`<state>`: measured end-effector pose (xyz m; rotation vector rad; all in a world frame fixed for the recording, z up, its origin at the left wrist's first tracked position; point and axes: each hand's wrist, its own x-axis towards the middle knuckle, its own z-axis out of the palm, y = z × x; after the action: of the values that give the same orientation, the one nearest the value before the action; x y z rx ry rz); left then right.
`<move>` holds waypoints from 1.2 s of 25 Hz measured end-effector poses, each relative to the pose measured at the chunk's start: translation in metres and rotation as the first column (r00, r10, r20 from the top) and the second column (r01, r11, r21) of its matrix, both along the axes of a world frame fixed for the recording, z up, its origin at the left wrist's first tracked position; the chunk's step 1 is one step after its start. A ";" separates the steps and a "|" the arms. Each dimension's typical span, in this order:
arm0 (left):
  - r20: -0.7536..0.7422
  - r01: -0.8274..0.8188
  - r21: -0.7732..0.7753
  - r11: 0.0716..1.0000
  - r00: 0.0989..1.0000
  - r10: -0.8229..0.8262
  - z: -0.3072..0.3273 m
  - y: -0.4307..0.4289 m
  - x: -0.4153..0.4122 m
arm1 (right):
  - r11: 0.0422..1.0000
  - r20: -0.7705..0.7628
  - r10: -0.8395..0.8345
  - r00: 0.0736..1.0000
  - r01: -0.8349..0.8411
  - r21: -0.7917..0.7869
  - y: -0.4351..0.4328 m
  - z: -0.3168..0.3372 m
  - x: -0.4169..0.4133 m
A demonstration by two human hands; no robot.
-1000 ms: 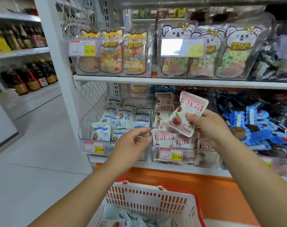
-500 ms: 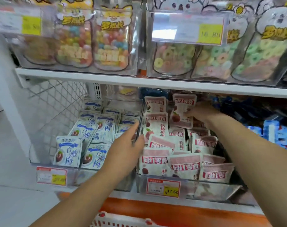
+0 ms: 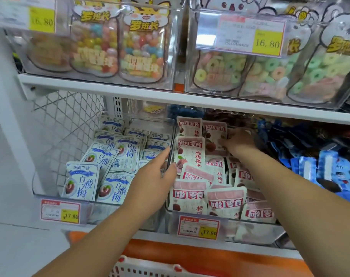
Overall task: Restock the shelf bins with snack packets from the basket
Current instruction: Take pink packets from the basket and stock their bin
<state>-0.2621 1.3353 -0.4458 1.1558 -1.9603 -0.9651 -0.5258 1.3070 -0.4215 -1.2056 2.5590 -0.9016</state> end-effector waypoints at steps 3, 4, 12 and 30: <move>-0.025 0.023 0.004 1.000 0.999 -0.023 -0.002 -0.002 0.001 | 1.000 0.018 0.000 1.000 0.000 0.006 0.008 0.009 0.007; -0.034 0.028 0.000 1.000 0.999 -0.028 -0.003 -0.002 0.001 | 1.000 0.011 0.001 1.000 -0.002 0.014 0.012 0.012 0.009; -0.169 -0.154 -0.436 0.887 0.982 0.087 -0.015 0.040 0.056 | 0.838 0.086 0.171 0.982 -0.099 -0.537 0.104 0.037 0.087; 0.430 -0.281 0.665 0.692 0.901 -0.048 -0.299 0.098 0.215 | 0.855 0.861 -0.137 0.490 -0.381 0.353 0.142 -0.321 0.290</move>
<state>-0.0470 1.4332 -0.7444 2.0562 -1.7991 -1.5980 -0.2362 1.4486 -0.7427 -0.5117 1.6328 -0.5093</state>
